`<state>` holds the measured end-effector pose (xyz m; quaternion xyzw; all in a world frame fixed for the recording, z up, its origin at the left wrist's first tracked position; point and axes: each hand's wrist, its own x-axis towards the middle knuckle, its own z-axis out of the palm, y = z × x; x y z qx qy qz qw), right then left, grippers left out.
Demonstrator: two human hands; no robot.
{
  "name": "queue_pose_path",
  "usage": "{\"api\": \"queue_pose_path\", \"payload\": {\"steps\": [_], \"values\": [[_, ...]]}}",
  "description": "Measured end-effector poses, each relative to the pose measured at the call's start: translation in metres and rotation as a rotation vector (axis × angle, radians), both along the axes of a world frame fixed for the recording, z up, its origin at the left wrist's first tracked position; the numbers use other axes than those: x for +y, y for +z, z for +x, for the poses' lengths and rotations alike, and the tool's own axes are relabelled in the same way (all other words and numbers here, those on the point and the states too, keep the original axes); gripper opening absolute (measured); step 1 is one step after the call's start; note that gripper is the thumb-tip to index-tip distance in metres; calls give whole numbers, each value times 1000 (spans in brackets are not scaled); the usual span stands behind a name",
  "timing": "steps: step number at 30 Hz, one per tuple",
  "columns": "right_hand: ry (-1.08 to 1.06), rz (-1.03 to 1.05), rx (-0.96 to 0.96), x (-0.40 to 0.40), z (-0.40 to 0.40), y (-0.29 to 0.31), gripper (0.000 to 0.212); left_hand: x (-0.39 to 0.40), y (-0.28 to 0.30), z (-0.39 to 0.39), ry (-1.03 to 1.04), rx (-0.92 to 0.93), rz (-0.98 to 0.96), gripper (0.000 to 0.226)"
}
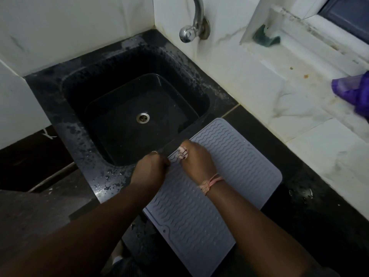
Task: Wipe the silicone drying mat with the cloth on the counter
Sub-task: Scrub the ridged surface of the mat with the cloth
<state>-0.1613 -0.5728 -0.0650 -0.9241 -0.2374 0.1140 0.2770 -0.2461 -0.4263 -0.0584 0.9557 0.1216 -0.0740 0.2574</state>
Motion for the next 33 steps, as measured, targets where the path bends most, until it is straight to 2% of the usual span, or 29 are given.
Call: {"api": "queue_pose_path", "payload": {"steps": [10, 13, 16, 17, 21, 23, 26, 33], "values": [[-248, -105, -70, -41, 100, 9, 7, 1, 0, 9, 21, 94, -25, 17], [-287, -69, -58, -36, 92, 12, 5, -1, 3, 9, -32, 55, 14, 21], [-253, 19, 3, -19, 52, 5, 3, -2, 0, 12, -128, 37, 38, 45], [-200, 22, 20, -11, 34, 1, 2, -2, 0, 14, -158, 51, 46, 47], [-122, 37, 14, 3, 2, -9, 9, 0, -1, 23, -232, 67, 116, 40], [-125, 50, -1, -4, 15, -9, 8, 1, -3, 25, -212, 131, 107, 40], [-209, 24, -18, -21, 51, -6, 10, -1, -3, 28, -101, 206, -14, 38], [-332, -100, -90, -44, 120, 1, 10, -5, 3, 29, -56, 213, -60, 35]]}}
